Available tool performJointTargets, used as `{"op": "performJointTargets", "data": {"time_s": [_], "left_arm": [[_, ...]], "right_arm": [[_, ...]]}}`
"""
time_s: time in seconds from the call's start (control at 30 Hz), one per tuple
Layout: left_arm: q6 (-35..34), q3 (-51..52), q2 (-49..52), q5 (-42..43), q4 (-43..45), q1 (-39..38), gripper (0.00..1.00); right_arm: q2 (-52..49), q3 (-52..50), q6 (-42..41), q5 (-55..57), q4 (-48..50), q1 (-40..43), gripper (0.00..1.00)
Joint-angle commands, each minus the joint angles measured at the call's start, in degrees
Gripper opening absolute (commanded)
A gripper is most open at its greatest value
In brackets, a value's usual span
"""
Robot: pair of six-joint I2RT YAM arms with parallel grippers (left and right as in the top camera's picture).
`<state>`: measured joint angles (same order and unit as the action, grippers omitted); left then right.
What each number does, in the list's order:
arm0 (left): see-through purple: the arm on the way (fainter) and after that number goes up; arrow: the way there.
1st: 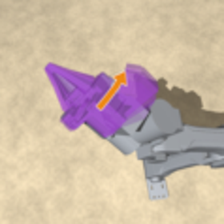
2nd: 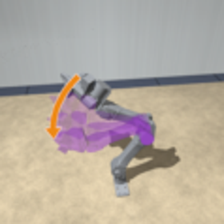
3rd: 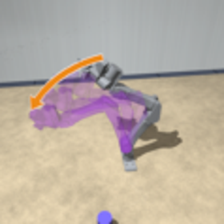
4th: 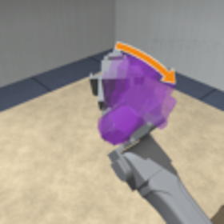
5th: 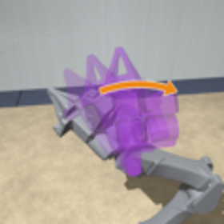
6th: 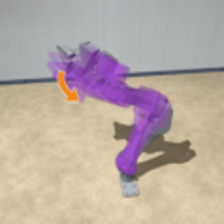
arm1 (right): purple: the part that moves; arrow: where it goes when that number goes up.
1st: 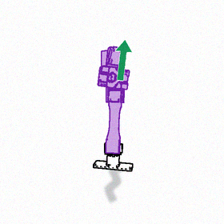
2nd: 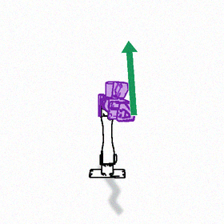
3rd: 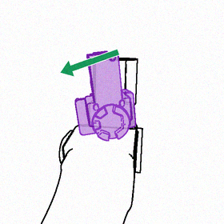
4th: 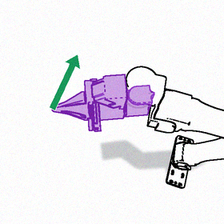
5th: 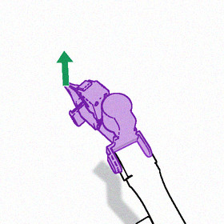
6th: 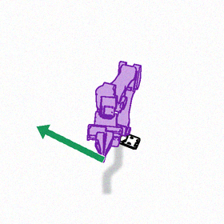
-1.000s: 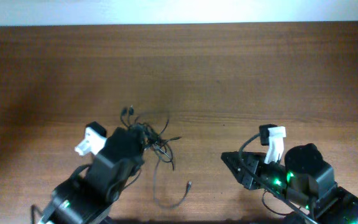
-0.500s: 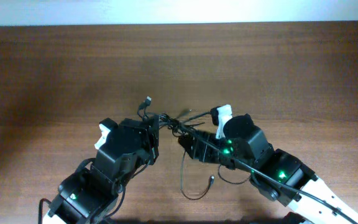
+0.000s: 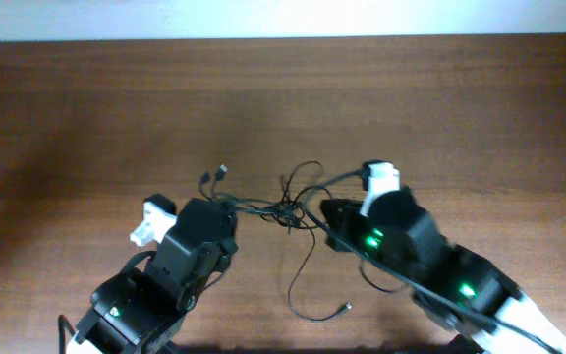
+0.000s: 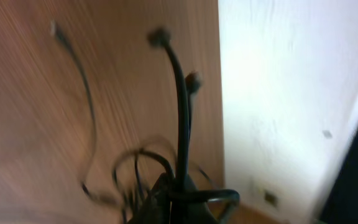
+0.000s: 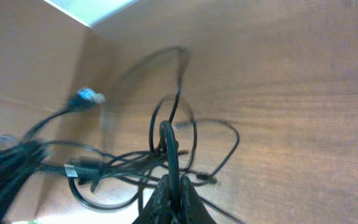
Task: Untangle cables
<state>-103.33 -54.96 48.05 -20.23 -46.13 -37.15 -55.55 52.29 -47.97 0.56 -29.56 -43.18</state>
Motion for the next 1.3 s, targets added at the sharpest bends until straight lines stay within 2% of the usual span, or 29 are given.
{"op": "performJointTargets", "data": {"time_s": [0.0,0.07,0.13,0.2,0.27,0.33,0.37,0.4,0.47,0.5,0.57,0.63,0.7,0.73,0.77,0.8,0.87,0.9,1.0,1.07,1.13,1.2,1.27], "left_arm": [[4.07,-0.48,-0.07,-10.14,-5.29,0.2,0.15],[4.39,-0.48,1.84,-0.26,-5.16,0.2,0.17],[5.55,-0.48,2.73,1.22,-4.96,0.2,0.06],[5.99,-0.48,2.71,0.72,-5.01,0.2,0.03],[5.99,-0.48,2.71,-0.44,-5.14,0.2,0.09],[9.62,-0.48,2.73,4.68,-4.96,0.2,0.21],[15.65,-0.48,2.73,10.03,-4.98,0.2,0.45],[19.78,-0.48,2.73,17.86,-4.94,0.2,0.63],[31.58,-0.48,3.08,23.71,-4.92,0.2,0.7],[43.06,-0.48,4.07,26.51,-4.09,0.13,0.79],[55.01,-0.48,5.53,26.93,0.04,0.04,0.81],[62.55,-0.48,6.45,27.65,4.61,0.04,0.82],[74.47,-0.48,6.62,34.73,9.94,0.04,0.82],[78.93,-0.48,6.64,35.08,10.12,0.04,0.81],[80.0,-0.48,6.62,35.1,10.14,0.04,0.76],[81.18,-0.48,6.64,35.1,10.34,0.04,0.57],[81.18,-0.46,6.95,35.06,10.43,0.04,0.1],[81.18,-0.44,7.1,34.99,10.47,0.04,0.0],[81.09,-0.44,4.42,29.75,10.91,0.09,0.0],[79.82,-0.44,-1.42,26.93,12.33,0.09,0.0],[79.78,-0.44,-7.3,26.77,13.31,0.09,0.0],[79.58,-0.44,-10.84,26.32,13.31,0.09,0.0],[78.2,-0.44,-12.98,22.01,13.29,0.09,0.0]], "right_arm": [[14.05,0.44,6.05,-5.51,-0.22,0.15,0.04],[17.49,0.44,7.52,-5.97,-0.46,0.13,0.04],[16.94,0.44,7.48,-7.32,-1.31,0.11,0.04],[16.33,0.44,7.52,-7.63,-3.3,0.13,0.04],[16.24,0.44,7.63,-7.65,-4.35,0.13,0.04],[14.84,0.44,8.76,-6.21,-4.2,0.13,0.04],[13.66,0.44,8.74,-3.61,-2.54,0.13,0.04],[12.55,0.44,8.79,-1.11,1.97,0.13,0.04],[11.8,0.44,8.55,-1.14,6.03,0.13,0.04],[11.74,0.72,6.75,-1.38,7.5,0.13,0.04],[11.74,2.01,4.59,-5.9,7.3,0.13,0.04],[11.74,3.78,3.52,-12.09,7.26,0.13,0.04],[11.74,6.71,3.52,-14.47,4.85,0.15,0.04],[11.74,7.85,3.54,-14.47,3.48,0.17,0.04],[11.74,9.2,3.52,-14.05,1.95,0.17,0.04],[11.74,9.99,3.3,-14.05,1.9,0.17,0.04],[11.74,10.71,2.01,-13.6,1.9,0.17,0.04],[11.72,10.71,2.05,-13.16,1.2,0.17,0.04],[11.74,10.71,4.55,-9.79,-5.55,0.17,0.04],[11.74,10.73,8.81,-10.64,-7.91,0.17,0.13],[11.72,10.71,8.81,-10.36,-9.73,0.17,0.29],[11.67,10.71,8.76,-10.54,-10.25,0.11,0.33],[10.99,10.71,8.55,-15.47,-10.73,0.07,0.33]]}}
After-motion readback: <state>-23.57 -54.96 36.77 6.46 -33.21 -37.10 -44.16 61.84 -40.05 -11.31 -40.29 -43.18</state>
